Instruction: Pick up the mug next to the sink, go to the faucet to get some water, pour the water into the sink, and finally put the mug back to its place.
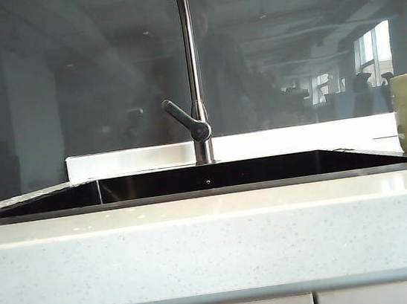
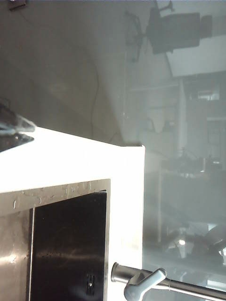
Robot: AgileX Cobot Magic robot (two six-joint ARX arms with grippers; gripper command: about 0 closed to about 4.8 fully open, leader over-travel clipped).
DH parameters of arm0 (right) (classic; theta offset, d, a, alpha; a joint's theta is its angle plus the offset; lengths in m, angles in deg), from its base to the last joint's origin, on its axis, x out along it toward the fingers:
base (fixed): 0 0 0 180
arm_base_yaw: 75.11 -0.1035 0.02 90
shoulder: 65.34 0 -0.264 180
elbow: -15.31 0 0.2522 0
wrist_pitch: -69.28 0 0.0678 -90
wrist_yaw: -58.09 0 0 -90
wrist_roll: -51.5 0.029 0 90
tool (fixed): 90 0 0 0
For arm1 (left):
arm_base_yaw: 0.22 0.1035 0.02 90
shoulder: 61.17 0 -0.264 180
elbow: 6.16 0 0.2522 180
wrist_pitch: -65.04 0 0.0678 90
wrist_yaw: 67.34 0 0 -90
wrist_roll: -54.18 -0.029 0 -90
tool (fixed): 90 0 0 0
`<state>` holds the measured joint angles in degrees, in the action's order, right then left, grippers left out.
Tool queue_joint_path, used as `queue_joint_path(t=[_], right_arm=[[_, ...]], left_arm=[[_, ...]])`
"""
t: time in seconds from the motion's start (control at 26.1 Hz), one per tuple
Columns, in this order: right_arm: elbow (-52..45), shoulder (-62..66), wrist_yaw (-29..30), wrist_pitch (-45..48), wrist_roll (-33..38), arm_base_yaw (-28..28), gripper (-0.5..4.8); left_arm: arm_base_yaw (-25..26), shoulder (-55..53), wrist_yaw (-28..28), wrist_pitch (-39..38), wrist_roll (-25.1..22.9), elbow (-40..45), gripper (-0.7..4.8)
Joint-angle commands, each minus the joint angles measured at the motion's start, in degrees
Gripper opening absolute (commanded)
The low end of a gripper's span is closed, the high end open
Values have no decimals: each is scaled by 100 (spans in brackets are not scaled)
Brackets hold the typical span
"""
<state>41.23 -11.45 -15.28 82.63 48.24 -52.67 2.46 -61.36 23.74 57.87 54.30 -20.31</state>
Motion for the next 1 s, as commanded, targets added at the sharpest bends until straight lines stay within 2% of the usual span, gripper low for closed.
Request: queue_joint_path(t=[0.04,0.58,1.0], right_arm=[[24,380,68,625,-17,-9,185],[26,1357,160,1853,55,-35,184],[372,1954,195,2135,177,-35,184]], left_arm=[[11,-4,22,74,37,-20,-3],[11,-4,24,72,37,-20,-3],[11,-4,24,70,37,-20,-3]])
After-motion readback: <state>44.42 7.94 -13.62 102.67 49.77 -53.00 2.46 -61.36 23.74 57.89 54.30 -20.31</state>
